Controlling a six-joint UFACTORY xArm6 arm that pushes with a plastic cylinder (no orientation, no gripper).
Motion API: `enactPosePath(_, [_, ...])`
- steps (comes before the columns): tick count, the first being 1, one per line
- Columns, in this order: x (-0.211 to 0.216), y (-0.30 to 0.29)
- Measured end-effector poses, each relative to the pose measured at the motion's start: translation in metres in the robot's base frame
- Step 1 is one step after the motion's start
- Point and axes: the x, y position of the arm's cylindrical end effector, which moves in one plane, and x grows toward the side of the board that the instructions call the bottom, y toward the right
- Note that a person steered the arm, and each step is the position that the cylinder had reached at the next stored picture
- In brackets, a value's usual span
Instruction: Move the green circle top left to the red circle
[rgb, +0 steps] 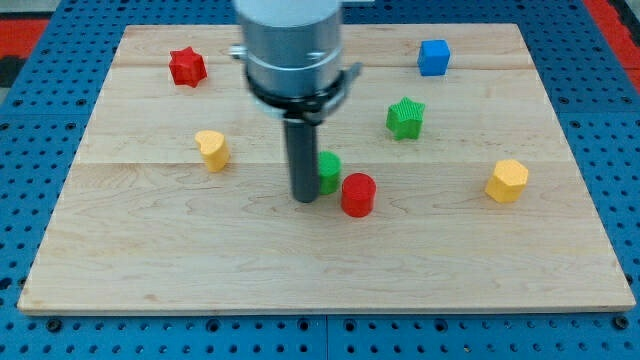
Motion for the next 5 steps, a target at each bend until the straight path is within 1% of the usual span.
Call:
enactPosePath(2, [-0.004, 0.079])
enactPosePath(3, [-0.041, 0.072])
enactPosePath(4, [-0.039, 0.065])
enactPosePath(5, [0.007, 0.082])
